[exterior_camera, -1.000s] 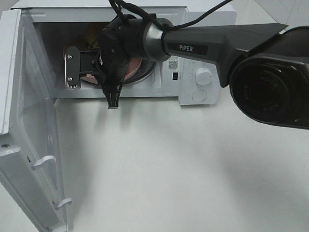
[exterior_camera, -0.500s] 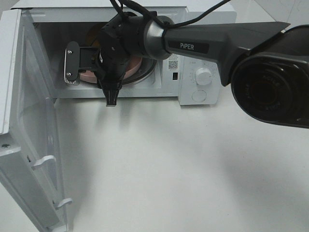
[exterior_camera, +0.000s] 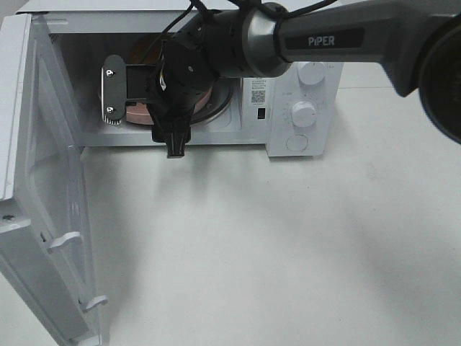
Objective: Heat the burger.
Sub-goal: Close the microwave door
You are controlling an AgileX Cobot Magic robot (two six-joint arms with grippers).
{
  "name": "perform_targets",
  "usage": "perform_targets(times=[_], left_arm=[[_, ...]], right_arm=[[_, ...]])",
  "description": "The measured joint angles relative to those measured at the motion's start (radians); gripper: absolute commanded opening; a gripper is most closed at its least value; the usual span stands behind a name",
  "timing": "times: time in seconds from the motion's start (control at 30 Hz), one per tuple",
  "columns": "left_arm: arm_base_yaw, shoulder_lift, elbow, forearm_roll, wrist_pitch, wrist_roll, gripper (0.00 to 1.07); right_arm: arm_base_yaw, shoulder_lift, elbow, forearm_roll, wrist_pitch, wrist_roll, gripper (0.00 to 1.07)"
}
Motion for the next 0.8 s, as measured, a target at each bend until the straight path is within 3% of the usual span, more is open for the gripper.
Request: perform_targets(times=[0.3,0.8], left_arm=[[0.000,0.000,0.000,0.000,0.000,0.000,1.02],[0.000,0.000,0.000,0.000,0.000,0.000,1.02]], right_arm=[[0.000,-0.156,0.237,-0.006,-0.130,-0.040,0.75],[0.000,-0.413,0.560,-0.006,-0.147,0.078,0.75]])
